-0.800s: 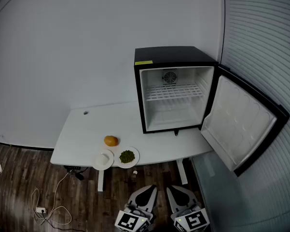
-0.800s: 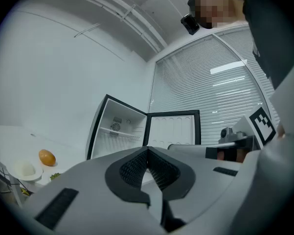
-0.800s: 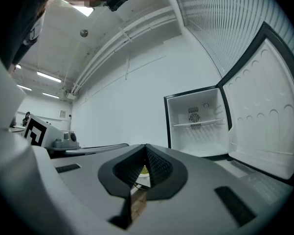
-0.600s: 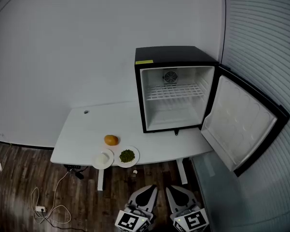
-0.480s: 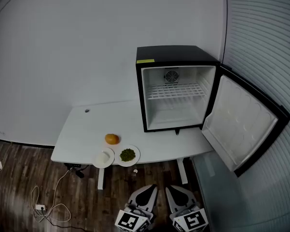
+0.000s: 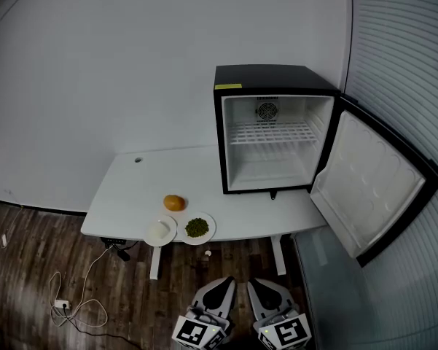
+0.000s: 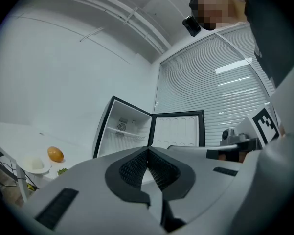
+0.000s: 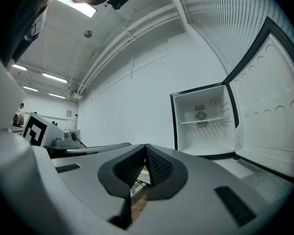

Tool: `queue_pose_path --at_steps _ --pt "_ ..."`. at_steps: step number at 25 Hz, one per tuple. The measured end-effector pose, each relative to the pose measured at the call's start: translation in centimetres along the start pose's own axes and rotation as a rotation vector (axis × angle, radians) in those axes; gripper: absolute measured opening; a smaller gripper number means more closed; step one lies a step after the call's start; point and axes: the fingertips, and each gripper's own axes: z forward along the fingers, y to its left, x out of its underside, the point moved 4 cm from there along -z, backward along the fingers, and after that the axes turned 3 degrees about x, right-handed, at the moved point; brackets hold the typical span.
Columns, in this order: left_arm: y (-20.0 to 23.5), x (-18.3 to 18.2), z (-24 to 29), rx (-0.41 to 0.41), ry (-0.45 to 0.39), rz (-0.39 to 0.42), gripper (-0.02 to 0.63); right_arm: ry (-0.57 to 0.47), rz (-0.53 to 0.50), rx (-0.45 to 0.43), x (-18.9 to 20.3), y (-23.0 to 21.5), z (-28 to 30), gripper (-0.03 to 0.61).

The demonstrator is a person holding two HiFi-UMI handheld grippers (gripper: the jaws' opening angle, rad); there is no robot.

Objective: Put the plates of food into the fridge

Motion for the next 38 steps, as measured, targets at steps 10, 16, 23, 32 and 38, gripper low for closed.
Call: queue_pose_path --at_steps 10,16,23,32,38 --pt "-1.3 -0.1 0.3 0.002 -0.010 0.035 0.006 -0.027 -0.010 -0.033 -0.5 0.1 -0.7 0.006" --pt "-0.6 0.1 -1.1 -0.037 -0.004 0.034 0.007 -0.014 0.001 -0.066 0.0 1.3 -0.3 0.006" --pt "1.8 -0.6 -2.2 -0.032 -0.022 0.033 0.007 -0.012 -0.002 -0.092 0.2 3.6 2.0 0.006" --pt "7.6 -1.7 -3.3 -0.028 -0.015 0.037 0.006 -0.010 -0.007 -0.059 0.3 6.5 7.0 0.006" --pt "11.1 -1.9 -3.4 -0.022 -0.007 0.042 0.007 0.001 -0.007 -0.039 0.9 7.9 10.3 0.006"
